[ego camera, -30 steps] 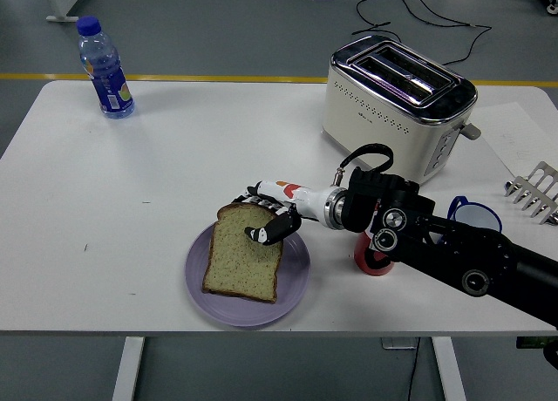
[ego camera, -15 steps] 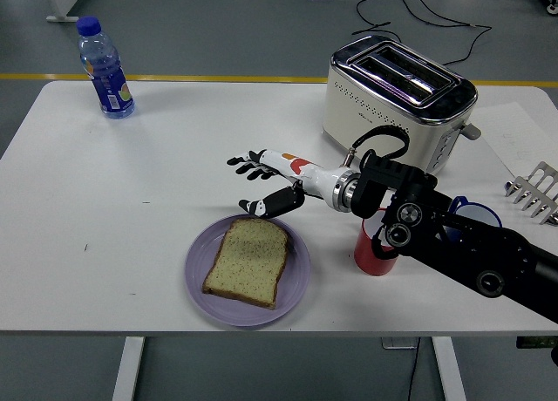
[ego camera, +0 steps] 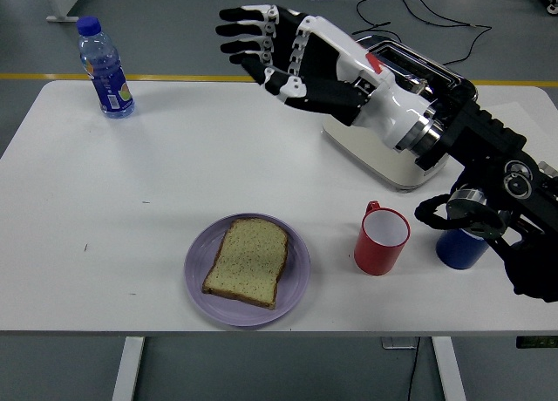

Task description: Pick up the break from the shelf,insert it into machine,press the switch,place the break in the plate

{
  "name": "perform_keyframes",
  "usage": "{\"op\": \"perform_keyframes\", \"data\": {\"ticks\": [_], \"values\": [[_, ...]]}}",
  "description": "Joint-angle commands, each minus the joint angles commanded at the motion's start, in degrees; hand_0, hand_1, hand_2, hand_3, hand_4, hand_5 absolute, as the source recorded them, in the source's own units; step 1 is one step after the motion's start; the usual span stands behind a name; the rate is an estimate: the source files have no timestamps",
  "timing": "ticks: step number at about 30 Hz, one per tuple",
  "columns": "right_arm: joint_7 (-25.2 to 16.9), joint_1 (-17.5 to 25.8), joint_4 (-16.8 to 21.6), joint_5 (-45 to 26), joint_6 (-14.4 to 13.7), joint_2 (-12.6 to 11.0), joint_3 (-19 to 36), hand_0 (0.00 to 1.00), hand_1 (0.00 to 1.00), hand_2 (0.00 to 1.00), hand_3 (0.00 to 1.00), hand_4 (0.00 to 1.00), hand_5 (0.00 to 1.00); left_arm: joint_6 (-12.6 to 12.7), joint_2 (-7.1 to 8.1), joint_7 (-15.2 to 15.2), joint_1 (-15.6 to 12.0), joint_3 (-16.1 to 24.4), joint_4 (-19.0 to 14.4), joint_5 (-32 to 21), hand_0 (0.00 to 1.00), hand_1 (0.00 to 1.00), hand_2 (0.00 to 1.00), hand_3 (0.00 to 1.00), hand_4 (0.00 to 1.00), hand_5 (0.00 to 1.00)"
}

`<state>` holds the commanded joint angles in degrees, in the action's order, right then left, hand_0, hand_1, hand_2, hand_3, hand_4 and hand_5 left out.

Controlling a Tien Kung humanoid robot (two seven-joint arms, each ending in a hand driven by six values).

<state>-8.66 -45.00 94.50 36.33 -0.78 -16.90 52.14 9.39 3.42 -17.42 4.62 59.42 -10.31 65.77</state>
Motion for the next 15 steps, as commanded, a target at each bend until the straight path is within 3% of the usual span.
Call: {"op": "perform_keyframes", "data": {"ticks": [4, 6, 10, 11, 15], "values": [[-5.83, 2.75, 0.42, -9.6, -5.08, -1.39, 8.19, 0.735, 0.698, 0.716, 0.696, 0.549, 0.173, -0.03, -0.07, -0.05, -0.26, 0.23, 0.0, 0.35, 0.657, 0.569, 0.582, 0.603, 0.313, 0.994], [-7.72, 3.7, -0.04, -14.17, -6.6, -1.68, 11.5, 0.786, 0.729, 0.742, 0.698, 0.541, 0.198, -0.06, -0.1, -0.06, -0.35, 0.27, 0.0, 0.51, 0.656, 0.568, 0.583, 0.603, 0.312, 0.993], [-9.57, 6.35, -1.81, -18.47, -8.1, -2.71, 17.22, 0.786, 0.729, 0.742, 0.698, 0.541, 0.198, -0.1, -0.13, -0.03, -0.59, 0.44, 0.0, 0.78, 0.656, 0.568, 0.583, 0.603, 0.312, 0.993], [-10.15, 7.64, -2.83, -19.52, -8.63, -3.33, 19.4, 0.831, 0.762, 0.787, 0.766, 0.54, 0.203, -0.1, -0.13, 0.0, -0.64, 0.44, 0.0, 0.77, 0.655, 0.569, 0.584, 0.602, 0.311, 0.993], [-10.06, 10.64, -5.63, -21.58, -8.8, -4.64, 24.48, 0.831, 0.762, 0.787, 0.766, 0.54, 0.203, -0.07, -0.14, 0.08, -0.68, 0.39, 0.0, 0.61, 0.655, 0.569, 0.584, 0.602, 0.311, 0.993]]}}
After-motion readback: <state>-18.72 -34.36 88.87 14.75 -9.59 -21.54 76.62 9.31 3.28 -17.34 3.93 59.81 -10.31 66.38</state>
